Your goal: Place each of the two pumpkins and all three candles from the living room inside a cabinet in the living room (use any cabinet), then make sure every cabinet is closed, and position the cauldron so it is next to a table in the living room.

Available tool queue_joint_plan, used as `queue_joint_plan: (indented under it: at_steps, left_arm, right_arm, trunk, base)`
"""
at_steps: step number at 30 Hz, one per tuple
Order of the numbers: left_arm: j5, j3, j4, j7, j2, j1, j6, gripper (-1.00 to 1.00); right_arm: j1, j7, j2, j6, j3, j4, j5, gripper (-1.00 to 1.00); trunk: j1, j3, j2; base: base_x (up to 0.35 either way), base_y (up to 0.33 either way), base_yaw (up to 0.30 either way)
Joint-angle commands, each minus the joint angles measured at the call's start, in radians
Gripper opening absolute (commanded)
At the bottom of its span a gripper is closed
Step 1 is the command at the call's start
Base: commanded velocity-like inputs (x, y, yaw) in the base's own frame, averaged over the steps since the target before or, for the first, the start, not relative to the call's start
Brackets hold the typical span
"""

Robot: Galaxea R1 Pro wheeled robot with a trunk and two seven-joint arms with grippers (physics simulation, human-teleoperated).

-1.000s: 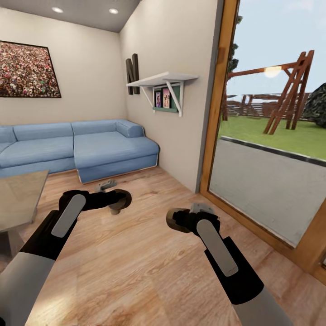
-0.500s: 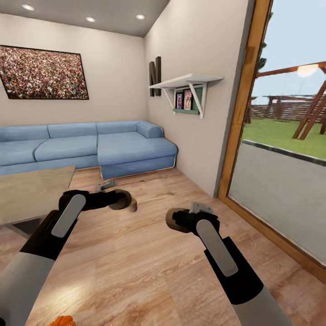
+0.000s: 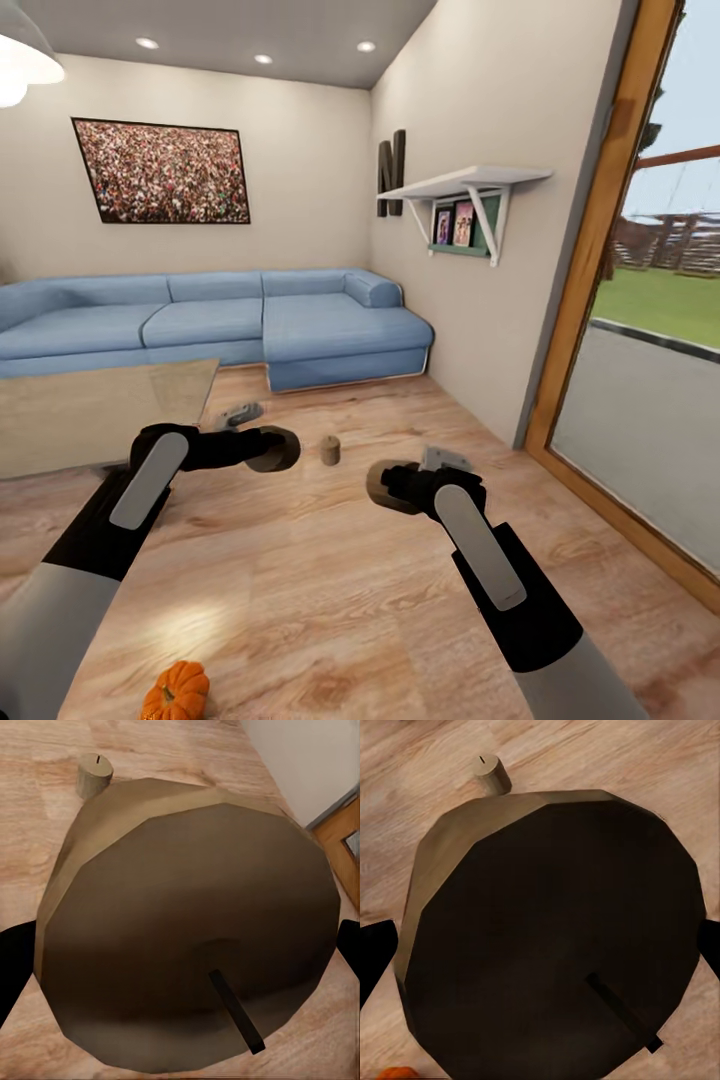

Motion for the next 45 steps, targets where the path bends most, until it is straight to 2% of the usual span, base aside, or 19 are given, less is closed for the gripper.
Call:
queue_joint_plan:
  at_steps: [1,13,16,17,19,23,45]
  left_arm:
    - [0.011,-0.002,-0.001,0.01,0.001,0.0,0.0,-1.0]
    - [0.021,0.004,-0.005,0.007,0.001,0.004,0.004,-1.0]
    - [0.021,0.03,-0.006,0.007,0.001,0.004,0.005,-1.0]
    - [0.02,0.066,-0.006,0.007,0.001,0.004,0.007,-1.0]
    - [0.02,0.091,-0.003,0.007,0.001,0.004,0.008,-1.0]
    - [0.02,0.105,0.0,0.006,0.001,0.004,0.009,-1.0]
    - [0.023,0.111,0.0,0.006,0.015,0.004,0.009,-1.0]
  right_arm:
    - [-0.001,-0.011,0.0,0.004,0.0,-0.001,-0.007,-1.0]
    - [-0.001,-0.011,0.005,0.004,0.002,-0.002,-0.008,-1.0]
    - [-0.001,-0.011,0.006,0.004,0.003,-0.002,-0.008,-1.0]
    - [-0.001,-0.011,0.007,0.004,0.003,-0.002,-0.007,-1.0]
    - [-0.001,-0.011,0.007,0.004,0.003,-0.001,-0.006,-1.0]
    - [-0.001,-0.011,0.006,0.004,0.003,-0.001,-0.006,-1.0]
    - [-0.001,-0.01,0.008,0.004,0.004,-0.001,-0.005,-1.0]
  trunk:
    - [0.0,0.0,-0.001]
    - [0.0,0.007,-0.001]
    - [0.0,0.009,-0.001]
    - [0.0,0.01,-0.001]
    - [0.0,0.011,-0.001]
    - [0.0,0.014,-0.001]
    - [0.0,0.027,-0.001]
  base:
    - [-0.002,0.0,0.28]
    - [-0.018,0.0,0.28]
    - [-0.007,0.0,0.28]
    - [-0.003,0.0,0.28]
    - [-0.002,0.0,0.28]
    - [-0.001,0.0,0.28]
    - [-0.034,0.005,0.28]
